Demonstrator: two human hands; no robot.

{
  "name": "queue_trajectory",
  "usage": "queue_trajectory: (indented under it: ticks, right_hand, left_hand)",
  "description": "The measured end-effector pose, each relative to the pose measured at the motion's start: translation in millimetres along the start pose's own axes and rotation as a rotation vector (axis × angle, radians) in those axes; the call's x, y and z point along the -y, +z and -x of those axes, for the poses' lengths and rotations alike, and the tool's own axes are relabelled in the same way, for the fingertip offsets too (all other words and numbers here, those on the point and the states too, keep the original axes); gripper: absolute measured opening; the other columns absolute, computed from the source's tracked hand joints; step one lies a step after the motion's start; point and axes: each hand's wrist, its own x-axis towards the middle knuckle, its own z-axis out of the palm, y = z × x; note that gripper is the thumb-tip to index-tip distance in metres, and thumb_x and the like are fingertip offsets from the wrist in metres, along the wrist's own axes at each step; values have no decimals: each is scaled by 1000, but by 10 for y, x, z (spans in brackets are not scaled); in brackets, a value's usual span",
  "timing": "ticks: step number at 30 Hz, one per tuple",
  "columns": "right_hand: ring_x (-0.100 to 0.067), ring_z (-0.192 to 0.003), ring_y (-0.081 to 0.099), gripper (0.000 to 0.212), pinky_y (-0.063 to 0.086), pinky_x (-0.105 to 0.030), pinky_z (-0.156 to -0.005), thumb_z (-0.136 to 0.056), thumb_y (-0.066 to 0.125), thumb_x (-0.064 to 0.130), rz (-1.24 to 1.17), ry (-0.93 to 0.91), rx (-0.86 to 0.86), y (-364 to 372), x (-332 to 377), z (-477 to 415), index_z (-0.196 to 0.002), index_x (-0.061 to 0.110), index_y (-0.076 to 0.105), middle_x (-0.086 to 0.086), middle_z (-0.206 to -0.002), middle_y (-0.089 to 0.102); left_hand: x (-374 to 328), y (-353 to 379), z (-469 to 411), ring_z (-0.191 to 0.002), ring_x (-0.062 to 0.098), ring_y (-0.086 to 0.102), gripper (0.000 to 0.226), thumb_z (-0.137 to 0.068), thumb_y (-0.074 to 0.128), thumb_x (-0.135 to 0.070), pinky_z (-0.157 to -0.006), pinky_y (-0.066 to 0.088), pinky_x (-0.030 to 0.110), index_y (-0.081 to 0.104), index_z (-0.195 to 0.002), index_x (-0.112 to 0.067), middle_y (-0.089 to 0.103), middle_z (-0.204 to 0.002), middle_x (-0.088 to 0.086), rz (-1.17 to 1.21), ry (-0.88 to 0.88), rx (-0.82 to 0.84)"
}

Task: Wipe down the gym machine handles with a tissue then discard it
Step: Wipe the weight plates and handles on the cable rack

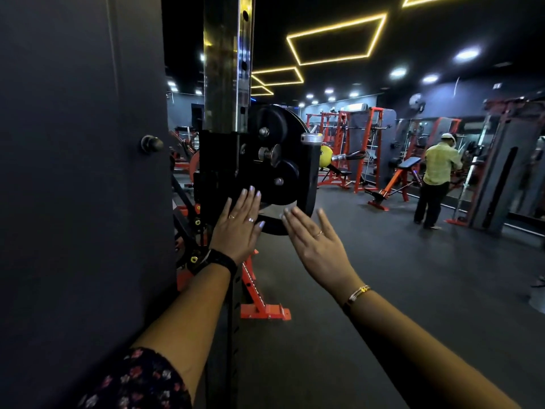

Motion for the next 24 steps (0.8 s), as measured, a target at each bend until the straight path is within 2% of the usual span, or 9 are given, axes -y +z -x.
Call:
queue_trajectory:
  ticks: [3, 6, 9, 12, 16, 19, 21, 24]
  right_hand:
    - [-24, -140, 26, 48, -2, -47, -119, -95, 35, 5, 79, 30, -30, -93, -223, -155, -142, 2, 42, -12, -146, 44]
    - [-23, -141, 22, 48, -5, -47, -119, -97, 30, 5, 124, 68, -40, -150, -389, -328, -143, 1, 39, -11, -149, 41]
    - [-22, -143, 19, 50, -4, -47, -119, -99, 15, 2, 132, 129, -19, -166, -261, -287, -146, 1, 32, -11, -152, 35]
    - [-28, -144, 22, 54, -7, -47, -118, -93, 17, 7, 92, 159, 53, -156, 112, -125, -143, -3, 35, -17, -150, 35]
    - [-34, -138, 35, 60, -6, -48, -118, -91, 14, 21, -1, 220, 202, -102, 578, -227, -140, -5, 36, -23, -144, 42]
    - [-35, -132, 44, 61, 3, -51, -118, -90, 15, 22, -16, 279, 265, -70, 753, -492, -136, -4, 46, -23, -137, 51]
    - [-33, -134, 42, 60, 7, -50, -117, -91, 17, 22, 1, 263, 292, -39, 775, -556, -138, -1, 45, -21, -139, 50]
    - [-30, -141, 32, 56, 3, -48, -119, -94, 18, 20, 28, 143, 272, -14, 625, -379, -144, 0, 34, -18, -149, 39]
  left_hand:
    - [33, 34, 82, -147, 19, 13, 59, -103, 15, -42, -119, 6, 39, 18, -152, -11, 26, -158, 10, 4, 26, 31]
    - [37, 25, 83, -149, 16, 5, 63, -102, 6, -50, -120, 1, 38, 16, -153, -14, 16, -160, 7, 31, 24, 57]
    - [32, 44, 106, -149, 14, 2, 68, -99, 17, -57, -120, -1, 38, 16, -154, -17, 9, -160, 4, 56, 23, 59]
    - [24, 58, 108, -148, 14, 2, 81, -89, 33, -60, -120, -1, 38, 10, -154, -18, 10, -160, 4, 46, 12, 55]
    - [8, 31, 95, -147, 15, 10, 82, -85, 36, -55, -120, -1, 36, 13, -152, -14, 15, -159, 5, 17, -16, 58]
    - [3, 14, 94, -146, 18, 15, 72, -90, 33, -43, -119, -1, 36, 14, -151, -9, 26, -157, 11, 2, -21, 45]
    - [0, 27, 101, -146, 19, 15, 72, -91, 34, -40, -119, 0, 37, 12, -150, -7, 26, -157, 11, -27, -8, 35]
    - [-8, 50, 105, -148, 12, 4, 75, -90, 34, -40, -120, -5, 34, 3, -151, -10, 18, -159, 9, 38, -37, -2]
